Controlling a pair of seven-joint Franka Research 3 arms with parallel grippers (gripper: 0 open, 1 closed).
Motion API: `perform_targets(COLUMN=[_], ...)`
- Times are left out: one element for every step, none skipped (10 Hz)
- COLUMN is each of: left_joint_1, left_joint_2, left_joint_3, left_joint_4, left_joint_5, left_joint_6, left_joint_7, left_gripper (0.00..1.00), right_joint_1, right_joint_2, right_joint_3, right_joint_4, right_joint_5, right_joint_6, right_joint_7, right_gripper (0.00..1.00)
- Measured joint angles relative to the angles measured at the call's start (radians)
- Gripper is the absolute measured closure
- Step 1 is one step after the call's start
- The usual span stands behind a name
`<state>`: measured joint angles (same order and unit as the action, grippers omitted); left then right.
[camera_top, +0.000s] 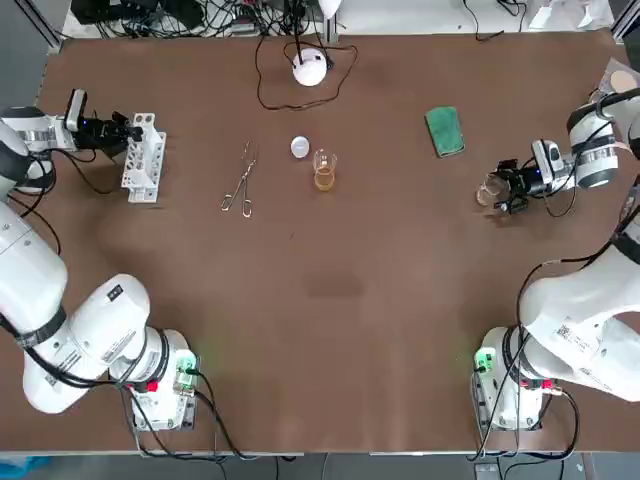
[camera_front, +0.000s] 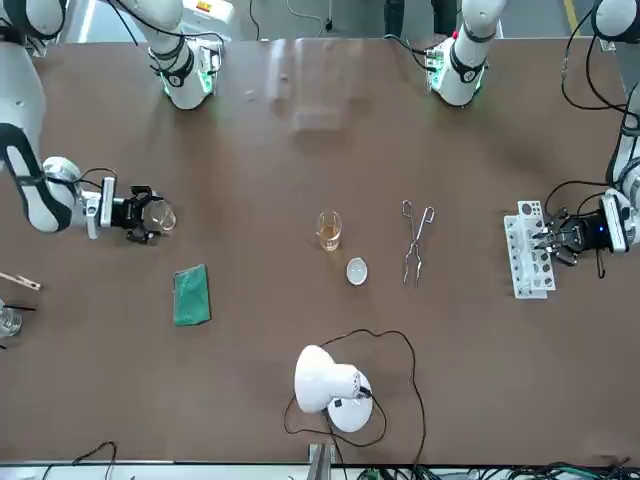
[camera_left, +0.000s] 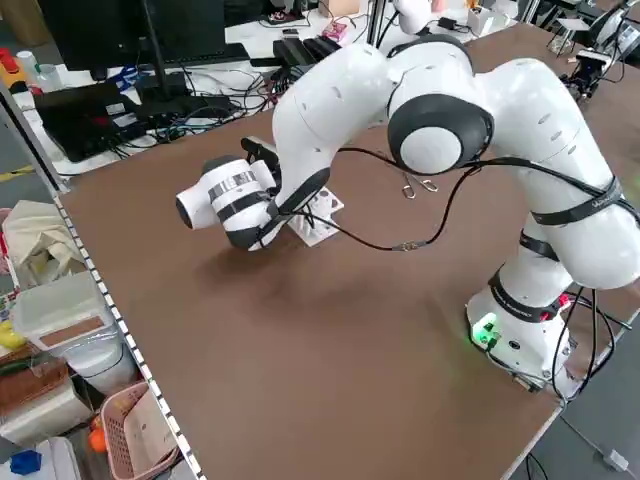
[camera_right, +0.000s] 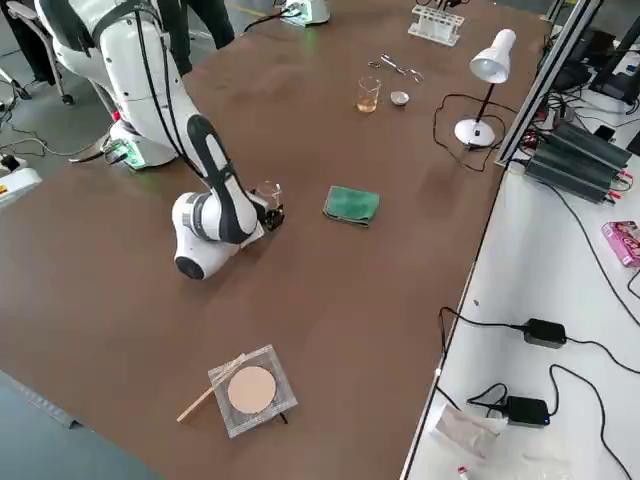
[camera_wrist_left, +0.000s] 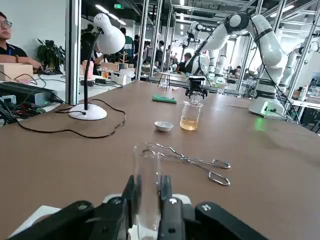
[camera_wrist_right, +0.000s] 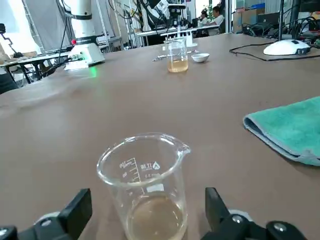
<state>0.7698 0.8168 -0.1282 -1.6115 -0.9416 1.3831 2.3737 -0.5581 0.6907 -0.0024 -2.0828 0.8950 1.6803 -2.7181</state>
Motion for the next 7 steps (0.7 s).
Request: perform_targets(left_joint_1=[0.000, 0.000, 0.000, 0.000, 0.000, 0.000, 0.000], left_joint_2=[0.000, -0.001, -0.001, -0.002, -0.003, -0.005, -0.005], left_joint_3=[-0.002, -0.007, -0.011, -0.013, -0.014, -0.015, -0.017], left_joint_4=[0.001, 0.002, 0.003, 0.003, 0.003, 0.004, 0.005], left_joint_5=[0.000, 0.000, 0.002, 0.003, 0.003, 0.003, 0.003], left_joint_6=[0.000, 0.000, 0.000, -0.001, -0.002, -0.009, -0.012], left_joint_7=[0.000, 0.000, -0.001, -0.001, -0.001, -0.001, -0.001], left_gripper=[0.78, 0.78, 0.78, 0.78, 0.78, 0.78, 0.78], right_joint_1=[0.009, 0.017, 0.024, 0.030, 0.034, 0.036, 0.039], right_joint_2=[0.000, 0.001, 0.002, 0.002, 0.002, 0.003, 0.003], right_joint_3=[0.000, 0.000, 0.000, 0.000, 0.000, 0.001, 0.001], right_joint_4=[-0.002, -0.003, -0.004, -0.005, -0.005, -0.005, -0.005], right_joint_5=[0.004, 0.005, 0.005, 0.005, 0.005, 0.005, 0.005], right_joint_6=[0.000, 0.000, 0.000, 0.000, 0.000, 0.000, 0.000], right_joint_7=[-0.002, -0.003, -0.006, -0.007, -0.010, -0.013, -0.015], right_gripper=[0.00, 0.00, 0.00, 0.00, 0.00, 0.00, 0.00])
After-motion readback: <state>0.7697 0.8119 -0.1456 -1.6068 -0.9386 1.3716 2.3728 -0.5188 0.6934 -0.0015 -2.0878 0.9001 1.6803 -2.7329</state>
